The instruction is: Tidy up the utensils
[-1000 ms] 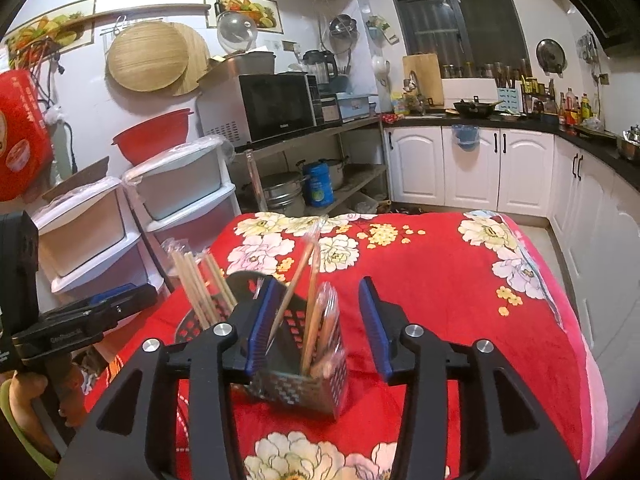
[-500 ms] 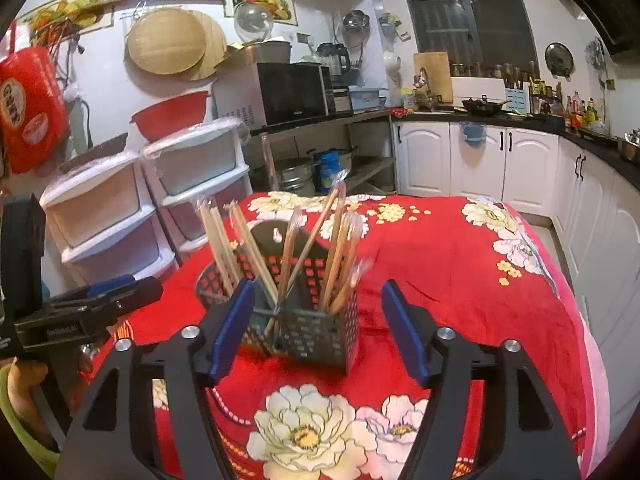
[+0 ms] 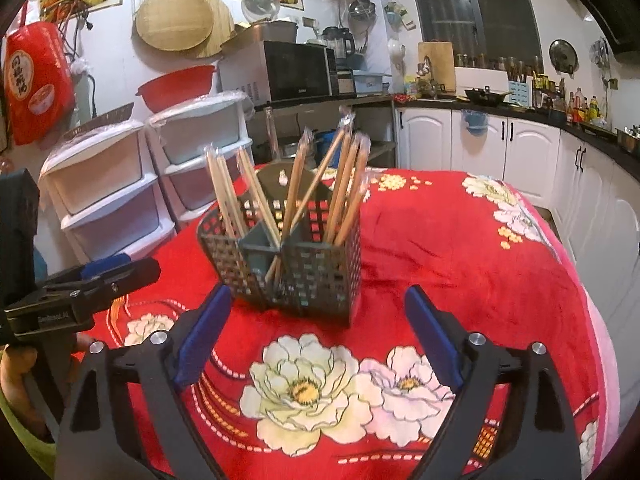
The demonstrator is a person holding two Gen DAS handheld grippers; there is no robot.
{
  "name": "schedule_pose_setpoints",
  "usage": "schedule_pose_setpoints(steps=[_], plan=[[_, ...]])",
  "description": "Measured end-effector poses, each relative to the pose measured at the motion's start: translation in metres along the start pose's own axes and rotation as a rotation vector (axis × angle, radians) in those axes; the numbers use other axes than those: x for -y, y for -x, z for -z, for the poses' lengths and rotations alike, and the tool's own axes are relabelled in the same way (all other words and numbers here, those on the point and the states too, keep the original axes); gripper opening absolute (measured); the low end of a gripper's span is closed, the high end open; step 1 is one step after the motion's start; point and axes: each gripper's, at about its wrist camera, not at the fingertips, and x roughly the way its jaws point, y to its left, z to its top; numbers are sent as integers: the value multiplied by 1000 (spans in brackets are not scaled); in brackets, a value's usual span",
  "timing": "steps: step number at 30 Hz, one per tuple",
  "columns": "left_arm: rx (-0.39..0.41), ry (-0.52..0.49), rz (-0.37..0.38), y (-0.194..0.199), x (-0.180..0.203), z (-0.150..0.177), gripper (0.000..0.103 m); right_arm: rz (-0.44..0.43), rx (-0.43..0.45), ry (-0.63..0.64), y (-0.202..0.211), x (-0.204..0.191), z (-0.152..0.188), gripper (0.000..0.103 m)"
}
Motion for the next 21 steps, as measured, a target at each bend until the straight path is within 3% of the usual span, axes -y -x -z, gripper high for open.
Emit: schedule_pose_setpoints(steps=[11, 15, 17, 21], plan=[[28, 2, -5, -9, -1, 22, 91, 32, -21, 14, -11, 3, 37, 88], [42, 3, -2, -12, -2, 28, 91, 58, 21, 5, -11, 5, 45, 89], [58, -2, -7, -12, -1, 31, 91, 82, 71, -9, -7, 7, 48, 95], [101, -24, -18, -11, 2, 34, 91, 106, 161, -13, 0, 10, 51, 96]])
